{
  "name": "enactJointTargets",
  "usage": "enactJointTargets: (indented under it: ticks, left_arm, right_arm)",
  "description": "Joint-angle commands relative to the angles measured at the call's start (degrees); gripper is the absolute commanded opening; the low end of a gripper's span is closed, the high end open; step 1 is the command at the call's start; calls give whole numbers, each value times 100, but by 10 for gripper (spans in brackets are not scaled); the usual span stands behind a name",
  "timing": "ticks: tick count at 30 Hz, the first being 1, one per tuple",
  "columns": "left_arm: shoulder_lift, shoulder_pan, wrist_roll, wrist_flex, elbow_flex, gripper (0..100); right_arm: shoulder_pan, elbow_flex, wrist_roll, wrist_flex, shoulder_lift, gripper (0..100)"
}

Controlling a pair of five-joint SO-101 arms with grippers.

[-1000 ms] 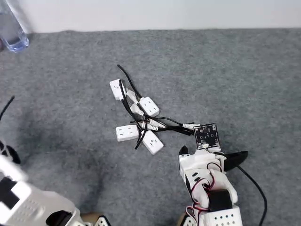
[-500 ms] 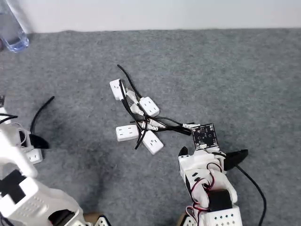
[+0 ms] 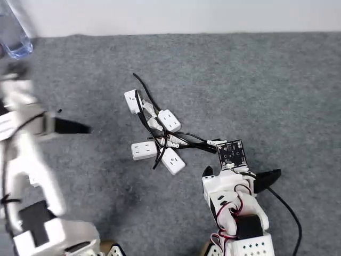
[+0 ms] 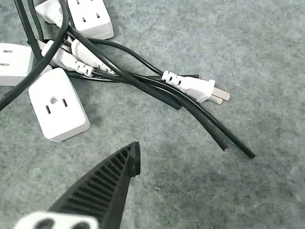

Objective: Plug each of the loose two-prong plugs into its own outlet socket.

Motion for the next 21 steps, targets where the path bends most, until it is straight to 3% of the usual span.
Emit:
enactJointTargets:
  ticks: [1,5,10,21]
  left_arm:
    - [-185,1415,-185,-35,-136,566]
    - [123,2374,-308,-255,-127,566]
    - [809,2971,-747,-281,-127,566]
    - [1811,3156,-2418,-290,-514,566]
  right_arm:
    - [22,88,62,66,40,702]
    - [22,88,62,66,40,702]
    - [22,88,70,66,40,701]
    - [22,88,70,66,40,701]
